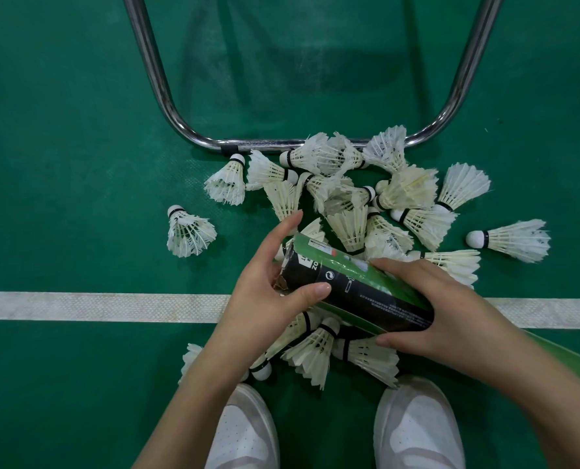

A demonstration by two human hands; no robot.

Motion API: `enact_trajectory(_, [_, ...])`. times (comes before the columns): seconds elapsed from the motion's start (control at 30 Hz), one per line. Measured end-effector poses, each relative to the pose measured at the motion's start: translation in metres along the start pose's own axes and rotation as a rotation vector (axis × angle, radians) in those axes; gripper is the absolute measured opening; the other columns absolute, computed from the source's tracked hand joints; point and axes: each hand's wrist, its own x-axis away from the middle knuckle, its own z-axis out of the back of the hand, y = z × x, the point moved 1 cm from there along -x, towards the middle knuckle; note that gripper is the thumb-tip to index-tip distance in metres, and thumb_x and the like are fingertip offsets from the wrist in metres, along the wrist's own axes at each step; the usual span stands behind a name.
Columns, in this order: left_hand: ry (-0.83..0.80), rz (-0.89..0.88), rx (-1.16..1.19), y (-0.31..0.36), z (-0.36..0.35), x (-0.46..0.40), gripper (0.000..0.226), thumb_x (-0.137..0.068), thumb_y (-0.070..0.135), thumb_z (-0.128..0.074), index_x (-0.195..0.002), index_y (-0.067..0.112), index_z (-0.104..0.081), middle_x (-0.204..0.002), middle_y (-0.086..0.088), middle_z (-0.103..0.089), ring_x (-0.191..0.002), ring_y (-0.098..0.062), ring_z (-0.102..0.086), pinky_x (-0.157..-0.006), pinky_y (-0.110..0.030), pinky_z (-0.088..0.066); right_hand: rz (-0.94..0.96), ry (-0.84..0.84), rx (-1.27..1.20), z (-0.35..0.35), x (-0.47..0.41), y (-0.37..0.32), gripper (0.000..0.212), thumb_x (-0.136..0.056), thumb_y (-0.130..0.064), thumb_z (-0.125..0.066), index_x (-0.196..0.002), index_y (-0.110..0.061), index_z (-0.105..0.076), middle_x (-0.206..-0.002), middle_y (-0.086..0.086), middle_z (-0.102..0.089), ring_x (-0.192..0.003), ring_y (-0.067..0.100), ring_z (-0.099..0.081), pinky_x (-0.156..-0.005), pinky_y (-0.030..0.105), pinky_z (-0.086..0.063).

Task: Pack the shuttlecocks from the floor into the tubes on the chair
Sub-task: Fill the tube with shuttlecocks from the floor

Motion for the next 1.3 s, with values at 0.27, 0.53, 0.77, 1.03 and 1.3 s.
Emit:
enact_trajectory(0.27, [0.086, 0.051, -0.167, -0.015, 0.032, 0.004, 0.078, -0.066, 0.024, -0.078, -0.124, 0.057, -0.037, -0.087, 0.012, -0.068, -0.087, -0.001, -0.064, -0.085, -0.017, -0.046, 0.003, 0.022, -0.058, -0.002, 0.001, 0.004, 0.077, -0.061, -0.05, -0.076, -0.109, -0.074, -0.02, -0.111, -0.039, -0.034, -0.106, -0.017, -0.039, -0.082, 0.014, -0.042])
enact_trajectory(0.53, [-0.042, 0.165, -0.435, -0.044, 0.042, 0.012, 0.062, -0.073, 0.027, -0.077, -0.123, 0.045, -0.045, -0.071, 0.006, -0.065, -0.064, 0.001, -0.057, -0.063, -0.013, -0.045, -0.014, 0.048, -0.064, 0.005, 0.002, 0.008, 0.079, -0.06, -0.046, -0.079, -0.107, -0.073, -0.022, -0.106, -0.039, -0.035, -0.101, -0.021, -0.038, -0.075, 0.008, -0.037])
enact_trajectory(0.77, [-0.084, 0.144, -0.654, -0.051, 0.036, 0.013, 0.055, -0.078, 0.026, -0.074, -0.125, 0.039, -0.049, -0.075, 0.012, -0.064, -0.072, 0.001, -0.058, -0.064, -0.007, -0.04, -0.014, 0.056, -0.054, 0.004, 0.002, 0.009, 0.077, -0.058, -0.049, -0.078, -0.106, -0.074, -0.022, -0.107, -0.039, -0.036, -0.102, -0.024, -0.035, -0.075, 0.002, -0.037])
enact_trajectory(1.03, [0.008, 0.087, -0.76, -0.05, 0.024, 0.014, 0.05, -0.08, 0.025, -0.072, -0.124, 0.036, -0.052, -0.078, 0.014, -0.061, -0.078, -0.005, -0.059, -0.074, -0.029, -0.049, -0.011, 0.047, -0.058, 0.004, 0.003, 0.007, 0.078, -0.06, -0.047, -0.078, -0.107, -0.073, -0.022, -0.109, -0.039, -0.035, -0.102, -0.02, -0.039, -0.075, 0.009, -0.039])
enact_trajectory(1.3, [0.211, 0.144, -0.529, -0.046, 0.017, 0.012, 0.043, -0.079, 0.014, -0.072, -0.113, 0.037, -0.058, -0.073, 0.012, -0.069, -0.07, 0.0, -0.062, -0.067, -0.022, -0.05, -0.013, 0.04, -0.061, 0.004, 0.003, 0.007, 0.078, -0.06, -0.048, -0.078, -0.107, -0.074, -0.021, -0.108, -0.04, -0.034, -0.1, -0.019, -0.04, -0.074, 0.007, -0.039])
